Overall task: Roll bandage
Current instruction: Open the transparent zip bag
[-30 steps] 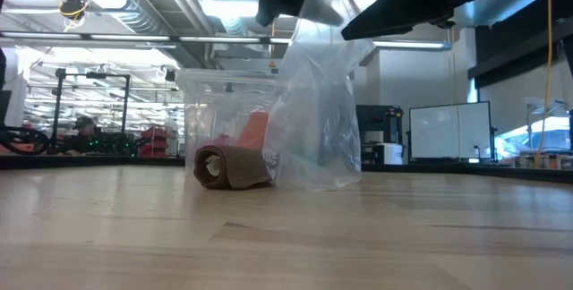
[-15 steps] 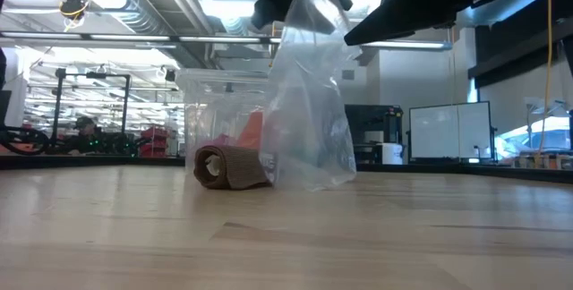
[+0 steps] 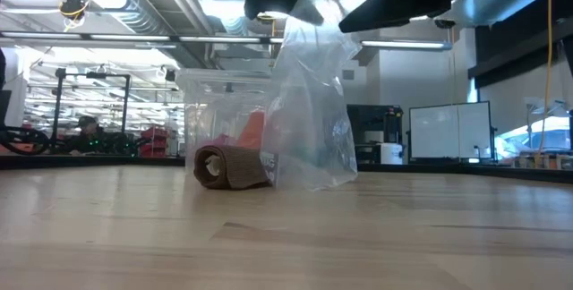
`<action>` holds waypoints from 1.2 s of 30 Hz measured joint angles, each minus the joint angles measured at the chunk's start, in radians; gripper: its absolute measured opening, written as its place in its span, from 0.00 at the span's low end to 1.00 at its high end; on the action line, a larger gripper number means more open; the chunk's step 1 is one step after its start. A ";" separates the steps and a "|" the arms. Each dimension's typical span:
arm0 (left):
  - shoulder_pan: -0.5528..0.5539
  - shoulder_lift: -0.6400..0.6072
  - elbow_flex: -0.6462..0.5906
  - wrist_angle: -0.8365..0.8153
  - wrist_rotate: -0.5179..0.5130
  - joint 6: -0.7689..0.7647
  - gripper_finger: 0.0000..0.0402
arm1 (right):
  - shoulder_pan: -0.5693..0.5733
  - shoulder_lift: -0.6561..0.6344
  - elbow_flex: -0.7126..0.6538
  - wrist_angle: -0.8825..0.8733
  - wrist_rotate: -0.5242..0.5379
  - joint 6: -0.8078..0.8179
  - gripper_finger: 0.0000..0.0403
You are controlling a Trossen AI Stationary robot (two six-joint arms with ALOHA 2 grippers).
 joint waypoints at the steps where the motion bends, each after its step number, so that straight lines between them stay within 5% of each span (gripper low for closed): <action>1: 0.000 -0.001 0.000 -0.001 -0.001 0.000 0.53 | 0.000 0.000 0.000 -0.002 0.000 0.000 0.45; 14: -0.001 -0.005 0.000 -0.046 -0.001 -0.005 0.53 | 0.000 0.000 0.000 -0.005 0.000 0.009 0.45; 25: -0.022 -0.002 0.000 -0.103 -0.059 0.211 0.53 | 0.021 -0.012 0.000 -0.141 -0.012 0.119 0.45; 33: 0.020 0.000 -0.146 0.080 0.098 0.231 0.53 | 0.099 -0.043 -0.098 -0.122 0.207 0.230 0.45; 36: 0.028 0.000 -0.214 0.166 0.111 0.230 0.53 | 0.092 -0.042 -0.214 0.053 0.211 0.277 0.45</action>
